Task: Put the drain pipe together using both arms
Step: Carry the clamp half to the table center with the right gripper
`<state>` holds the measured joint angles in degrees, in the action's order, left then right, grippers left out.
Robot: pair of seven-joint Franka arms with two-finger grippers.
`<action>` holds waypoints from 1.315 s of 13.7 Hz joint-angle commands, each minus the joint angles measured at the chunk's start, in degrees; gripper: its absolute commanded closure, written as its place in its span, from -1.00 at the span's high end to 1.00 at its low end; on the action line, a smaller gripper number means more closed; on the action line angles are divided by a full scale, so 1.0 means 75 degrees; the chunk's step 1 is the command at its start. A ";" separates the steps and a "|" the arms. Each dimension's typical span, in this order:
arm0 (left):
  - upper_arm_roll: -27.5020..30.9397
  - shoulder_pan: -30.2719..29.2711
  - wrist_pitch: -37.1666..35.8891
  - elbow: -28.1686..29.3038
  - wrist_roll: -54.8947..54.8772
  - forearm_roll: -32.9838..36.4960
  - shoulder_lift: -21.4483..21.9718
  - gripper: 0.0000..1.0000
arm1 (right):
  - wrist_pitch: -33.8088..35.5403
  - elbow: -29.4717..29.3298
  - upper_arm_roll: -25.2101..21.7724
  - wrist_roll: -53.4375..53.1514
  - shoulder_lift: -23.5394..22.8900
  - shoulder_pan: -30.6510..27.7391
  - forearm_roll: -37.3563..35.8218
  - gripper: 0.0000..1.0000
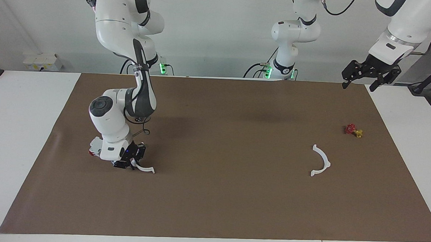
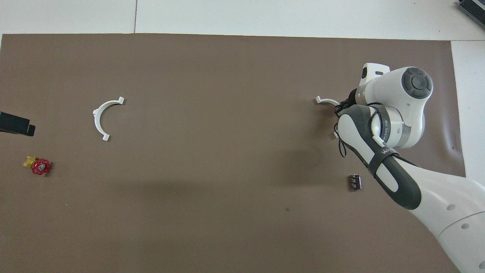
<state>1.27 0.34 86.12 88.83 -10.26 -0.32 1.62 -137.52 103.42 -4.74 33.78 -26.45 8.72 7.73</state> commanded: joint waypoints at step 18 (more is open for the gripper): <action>-0.0040 -0.0069 -0.0303 0.0132 0.0056 0.0030 0.0218 1.00 | 0.0372 0.0026 0.0046 -0.7258 0.0151 0.3489 -0.1450 -1.00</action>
<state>1.27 0.34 84.61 88.83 -10.25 -0.32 1.74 -133.53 102.22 -4.31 -18.69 -25.70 34.22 -0.16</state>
